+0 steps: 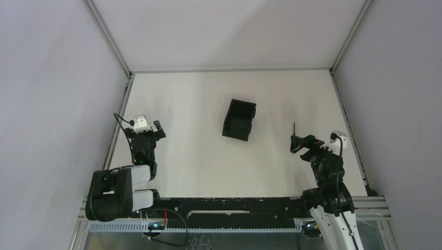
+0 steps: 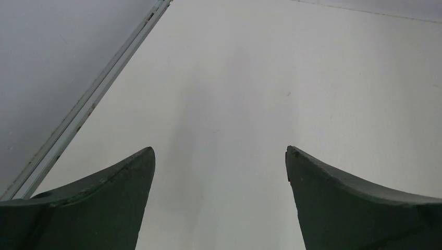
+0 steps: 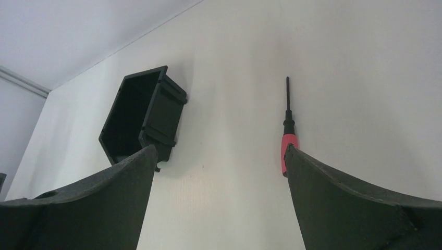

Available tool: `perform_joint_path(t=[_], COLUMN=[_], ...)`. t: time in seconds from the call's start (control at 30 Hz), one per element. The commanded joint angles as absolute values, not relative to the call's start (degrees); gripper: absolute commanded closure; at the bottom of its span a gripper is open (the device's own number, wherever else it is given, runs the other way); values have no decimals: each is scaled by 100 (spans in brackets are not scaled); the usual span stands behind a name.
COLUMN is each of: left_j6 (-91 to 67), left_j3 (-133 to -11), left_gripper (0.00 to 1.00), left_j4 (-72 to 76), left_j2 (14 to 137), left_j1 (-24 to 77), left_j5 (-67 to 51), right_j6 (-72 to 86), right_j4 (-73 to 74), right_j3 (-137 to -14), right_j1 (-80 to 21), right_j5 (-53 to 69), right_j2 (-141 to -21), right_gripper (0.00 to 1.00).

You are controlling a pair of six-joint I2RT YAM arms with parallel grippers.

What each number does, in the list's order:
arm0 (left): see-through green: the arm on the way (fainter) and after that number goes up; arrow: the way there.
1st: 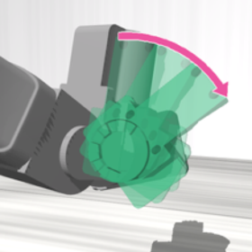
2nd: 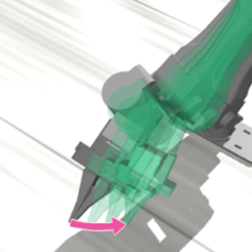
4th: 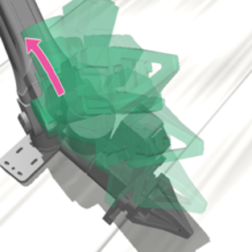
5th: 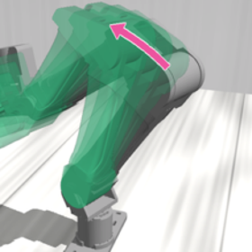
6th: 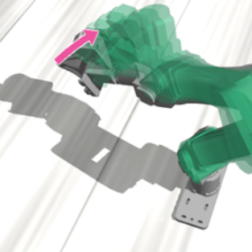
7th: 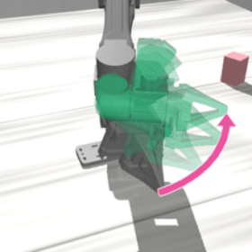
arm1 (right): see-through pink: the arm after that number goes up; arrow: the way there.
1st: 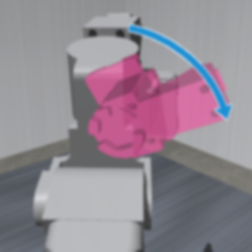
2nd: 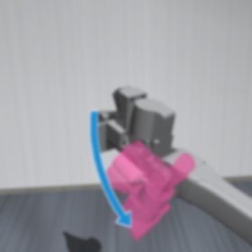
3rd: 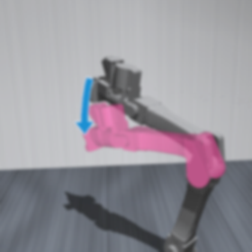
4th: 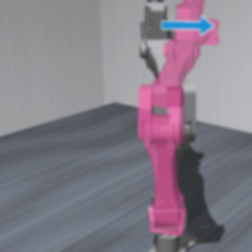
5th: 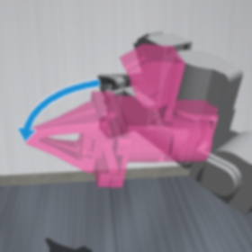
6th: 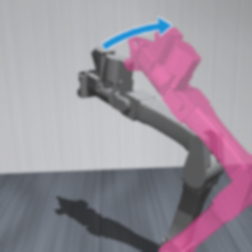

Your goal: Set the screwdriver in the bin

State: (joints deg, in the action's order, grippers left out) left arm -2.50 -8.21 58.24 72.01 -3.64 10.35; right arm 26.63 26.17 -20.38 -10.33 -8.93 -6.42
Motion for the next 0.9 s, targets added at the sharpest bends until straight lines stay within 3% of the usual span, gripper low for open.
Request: perform_joint_path(t=[0.0,0.23,0.37,0.47,0.7,0.87], left_j6=[-149,-149,-149,-148,-154,-150], left_j3=[-1103,-1099,-1106,-1102,-1099,-1101], left_gripper=[0,0,0,0,0,0], left_j4=[6064,6064,6062,6065,6064,6064], left_j2=[7210,7208,7208,7214,7207,7208], left_j1=[-334,-336,-334,-337,-335,-334], left_j5=[1050,1046,1051,1050,1050,1052], right_j6=[2892,2172,1841,1583,1389,1396], right_j4=[2518,1663,1491,1973,4741,5512], right_j3=[-2111,-2716,-3587,-4725,-7946,-8396], right_j1=[-1051,-1047,-1058,-1055,-908,-341], right_j5=[-1150,-70,310,79,-1385,-780], right_j2=[-616,-738,-1494,-2576,-5868,-7566], right_gripper=[0,1,3,4,4,6])
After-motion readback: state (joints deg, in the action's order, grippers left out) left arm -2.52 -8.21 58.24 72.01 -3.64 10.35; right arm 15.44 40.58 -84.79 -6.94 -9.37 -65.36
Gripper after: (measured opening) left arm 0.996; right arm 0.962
